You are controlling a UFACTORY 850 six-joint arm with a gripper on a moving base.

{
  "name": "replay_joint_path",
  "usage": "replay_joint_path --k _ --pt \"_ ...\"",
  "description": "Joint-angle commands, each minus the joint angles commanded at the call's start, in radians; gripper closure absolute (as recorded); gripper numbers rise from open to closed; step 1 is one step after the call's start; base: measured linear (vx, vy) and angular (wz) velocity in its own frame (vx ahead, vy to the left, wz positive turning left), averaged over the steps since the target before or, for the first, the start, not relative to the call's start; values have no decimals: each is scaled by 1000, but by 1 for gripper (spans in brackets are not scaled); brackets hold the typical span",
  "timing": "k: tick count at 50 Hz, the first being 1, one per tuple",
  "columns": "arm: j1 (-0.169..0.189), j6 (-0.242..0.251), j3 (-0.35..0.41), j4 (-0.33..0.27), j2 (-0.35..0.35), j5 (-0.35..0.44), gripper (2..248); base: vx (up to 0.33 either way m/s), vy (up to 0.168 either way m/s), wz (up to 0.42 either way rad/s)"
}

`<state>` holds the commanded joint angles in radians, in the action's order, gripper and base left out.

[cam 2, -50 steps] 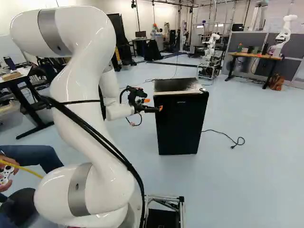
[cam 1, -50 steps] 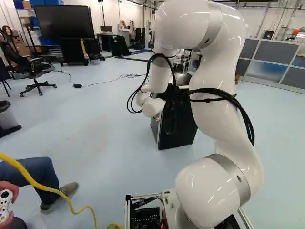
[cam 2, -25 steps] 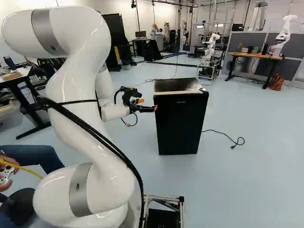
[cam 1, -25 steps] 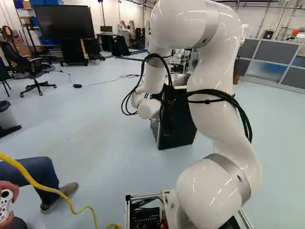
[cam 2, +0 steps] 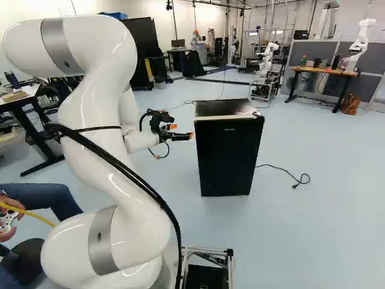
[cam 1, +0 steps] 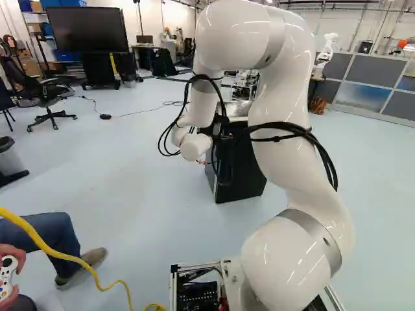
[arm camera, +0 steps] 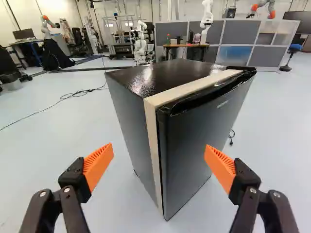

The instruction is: Grab a drink from the fridge

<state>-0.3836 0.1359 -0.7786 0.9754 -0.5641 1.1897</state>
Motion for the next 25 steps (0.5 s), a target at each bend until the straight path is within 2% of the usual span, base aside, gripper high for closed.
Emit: replay_joint_path --k 25 --pt "2 0 -93 18 -61 0 3 0 0 0"
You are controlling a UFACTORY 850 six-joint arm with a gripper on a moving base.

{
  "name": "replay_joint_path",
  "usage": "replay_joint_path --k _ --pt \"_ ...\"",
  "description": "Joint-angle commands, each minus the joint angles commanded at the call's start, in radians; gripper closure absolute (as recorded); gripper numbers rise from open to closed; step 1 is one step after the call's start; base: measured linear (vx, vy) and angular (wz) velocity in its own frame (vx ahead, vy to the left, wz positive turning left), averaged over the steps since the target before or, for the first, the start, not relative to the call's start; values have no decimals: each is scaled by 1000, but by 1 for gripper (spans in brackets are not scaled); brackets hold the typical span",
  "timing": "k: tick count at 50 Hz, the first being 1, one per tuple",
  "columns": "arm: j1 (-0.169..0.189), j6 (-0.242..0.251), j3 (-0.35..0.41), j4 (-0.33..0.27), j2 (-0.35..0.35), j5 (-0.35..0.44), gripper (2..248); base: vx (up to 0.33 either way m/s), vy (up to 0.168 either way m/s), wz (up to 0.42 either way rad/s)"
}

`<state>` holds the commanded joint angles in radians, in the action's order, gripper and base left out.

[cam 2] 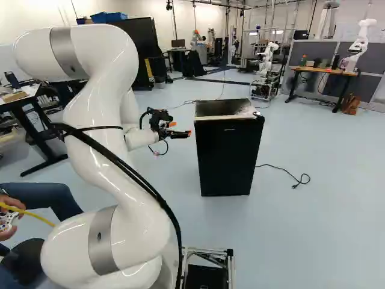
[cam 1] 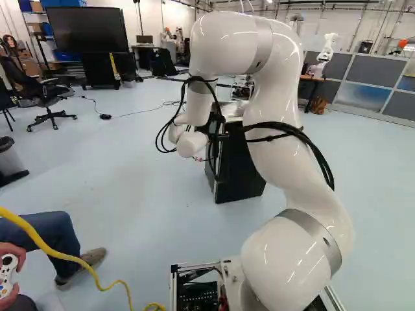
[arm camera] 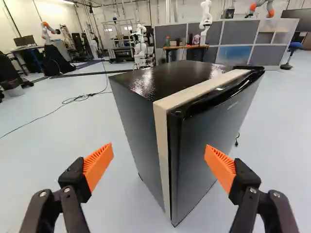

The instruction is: Grab a drink from the fridge

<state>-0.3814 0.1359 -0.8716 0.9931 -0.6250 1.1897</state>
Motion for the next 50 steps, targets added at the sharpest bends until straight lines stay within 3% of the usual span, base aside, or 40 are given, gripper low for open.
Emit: replay_joint_path --k 50 --pt "60 0 -128 66 -82 0 3 0 0 0"
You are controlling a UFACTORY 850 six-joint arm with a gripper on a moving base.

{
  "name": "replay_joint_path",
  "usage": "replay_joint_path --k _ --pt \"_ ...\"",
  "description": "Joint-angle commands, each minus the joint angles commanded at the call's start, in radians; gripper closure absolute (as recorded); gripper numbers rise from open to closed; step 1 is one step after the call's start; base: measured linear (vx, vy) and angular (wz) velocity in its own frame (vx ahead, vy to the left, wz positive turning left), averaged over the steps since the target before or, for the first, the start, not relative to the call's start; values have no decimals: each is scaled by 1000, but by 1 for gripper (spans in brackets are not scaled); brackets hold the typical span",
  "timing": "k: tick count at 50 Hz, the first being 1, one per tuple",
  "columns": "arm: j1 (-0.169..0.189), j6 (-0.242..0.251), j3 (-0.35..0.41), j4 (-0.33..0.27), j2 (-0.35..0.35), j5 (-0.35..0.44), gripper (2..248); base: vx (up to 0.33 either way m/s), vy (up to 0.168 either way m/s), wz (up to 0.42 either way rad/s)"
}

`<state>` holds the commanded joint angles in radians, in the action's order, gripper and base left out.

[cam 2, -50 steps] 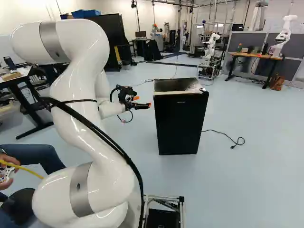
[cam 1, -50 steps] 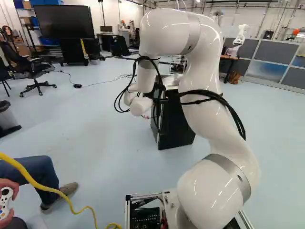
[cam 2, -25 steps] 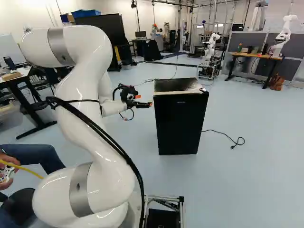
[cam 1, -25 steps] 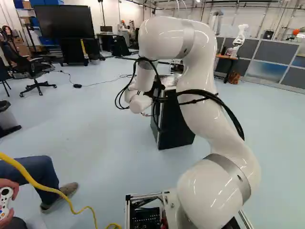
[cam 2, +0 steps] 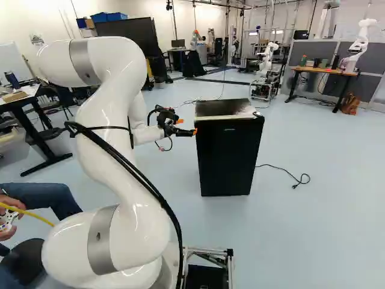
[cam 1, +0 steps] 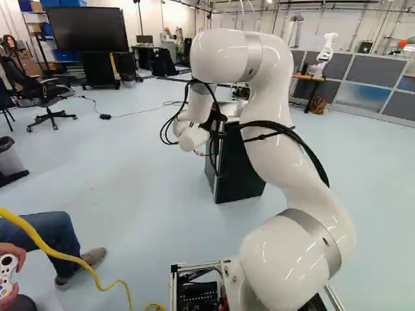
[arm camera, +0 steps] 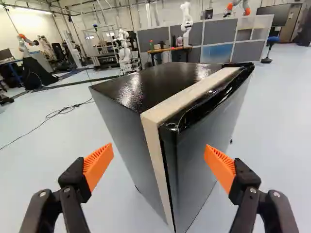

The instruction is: Grab a drink from the fridge

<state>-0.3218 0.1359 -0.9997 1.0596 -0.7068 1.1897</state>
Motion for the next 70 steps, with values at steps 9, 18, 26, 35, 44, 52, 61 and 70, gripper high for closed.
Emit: replay_joint_path --k 9,18,26,35,44,52,61,70 --pt "13 0 -7 13 -4 0 3 0 0 0" --pt "26 0 -10 26 -6 0 3 0 0 0" --pt "37 0 -12 36 -8 0 3 0 0 0" --pt "50 0 -15 38 -9 0 3 0 0 0" --pt "63 0 -17 38 -11 0 3 0 0 0" --pt "73 0 -17 38 -10 0 3 0 0 0" --pt "77 0 -3 38 -2 0 3 0 0 0" --pt "76 0 17 38 10 0 3 0 0 0"
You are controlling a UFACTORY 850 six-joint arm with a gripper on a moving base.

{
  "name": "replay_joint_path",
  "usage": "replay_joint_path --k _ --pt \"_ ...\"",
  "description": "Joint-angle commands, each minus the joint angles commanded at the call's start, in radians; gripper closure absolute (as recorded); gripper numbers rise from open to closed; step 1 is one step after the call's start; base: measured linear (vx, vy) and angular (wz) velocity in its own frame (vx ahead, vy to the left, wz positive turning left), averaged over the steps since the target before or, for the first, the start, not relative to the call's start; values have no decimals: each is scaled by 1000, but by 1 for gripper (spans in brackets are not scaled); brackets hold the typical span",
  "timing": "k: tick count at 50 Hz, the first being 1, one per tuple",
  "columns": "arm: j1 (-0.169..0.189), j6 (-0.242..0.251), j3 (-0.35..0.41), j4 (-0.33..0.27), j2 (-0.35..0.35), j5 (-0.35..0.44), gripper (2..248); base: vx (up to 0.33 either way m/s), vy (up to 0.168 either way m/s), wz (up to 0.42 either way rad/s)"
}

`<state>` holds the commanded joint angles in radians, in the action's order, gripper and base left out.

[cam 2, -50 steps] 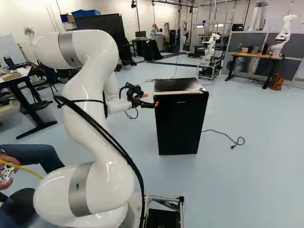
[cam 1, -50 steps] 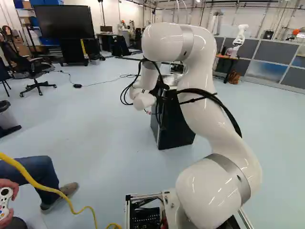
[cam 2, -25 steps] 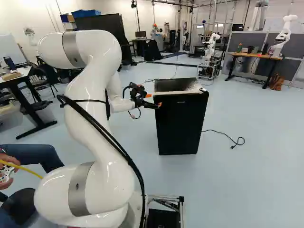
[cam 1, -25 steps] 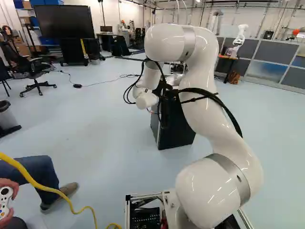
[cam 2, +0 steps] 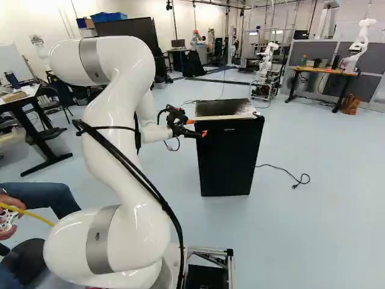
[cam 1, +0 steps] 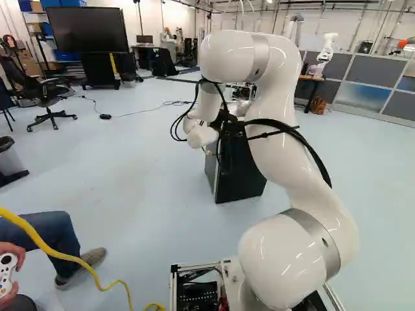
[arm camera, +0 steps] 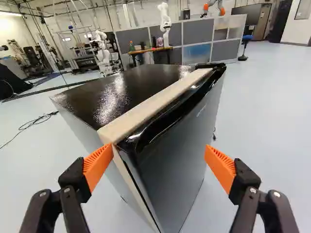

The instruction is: Grab a drink from the fridge

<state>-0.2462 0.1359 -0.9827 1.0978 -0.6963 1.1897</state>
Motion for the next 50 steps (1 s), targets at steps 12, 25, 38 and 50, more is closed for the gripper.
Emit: replay_joint_path --k 12,25,38,50 --pt "-3 0 29 0 18 0 3 0 0 0" --pt "-6 0 48 0 30 0 3 0 0 0" --pt "-7 0 49 0 30 0 3 0 0 0" --pt "-14 0 41 0 26 0 3 0 0 0"
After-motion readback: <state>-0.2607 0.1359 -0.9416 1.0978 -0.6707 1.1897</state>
